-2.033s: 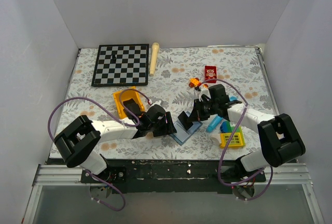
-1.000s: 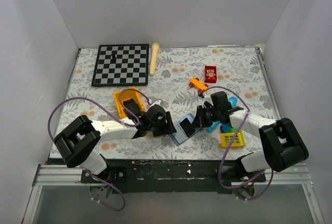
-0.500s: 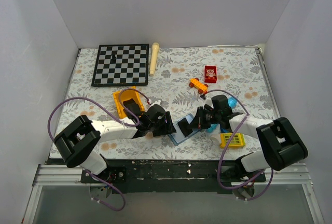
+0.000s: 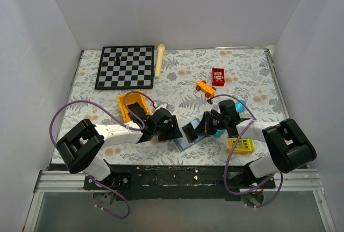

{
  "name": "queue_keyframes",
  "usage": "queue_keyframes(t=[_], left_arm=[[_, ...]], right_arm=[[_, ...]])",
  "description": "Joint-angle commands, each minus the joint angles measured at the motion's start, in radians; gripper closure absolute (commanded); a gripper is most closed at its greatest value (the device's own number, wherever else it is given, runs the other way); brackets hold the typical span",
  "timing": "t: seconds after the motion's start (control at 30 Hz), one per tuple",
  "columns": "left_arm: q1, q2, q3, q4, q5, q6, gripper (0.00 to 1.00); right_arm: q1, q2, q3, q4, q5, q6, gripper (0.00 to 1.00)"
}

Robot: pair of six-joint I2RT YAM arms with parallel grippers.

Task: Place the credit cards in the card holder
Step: Insert the credit card into the card holder.

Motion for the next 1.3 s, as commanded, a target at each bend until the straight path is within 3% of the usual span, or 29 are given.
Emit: queue_keyframes(t=[0.0, 0.43, 0.67, 1.27], left_arm=[[-0.003, 0.007, 0.028, -0.016, -0.022, 0.012, 0.44], [-0.003, 0.021, 0.029, -0.005, -0.019, 0.01, 0.45], [-0.003, 0.021, 0.03, -0.007, -0.018, 0.01, 0.45], [-0.003, -0.002, 0.01, -0.008, -0.016, 0.01, 0.45]], right_arm=[[0.014, -0.014, -0.023, -0.029, -0.002, -0.001, 0.99], [0.019, -0.08, -0.058, -0.087, -0.006, 0.002, 0.99], [0.033, -0.034, -0.083, 0.037, -0.008, 0.068, 0.99], [0.272, 0.009, -0.15, 0.282, 0.331, 0.358, 0.99]])
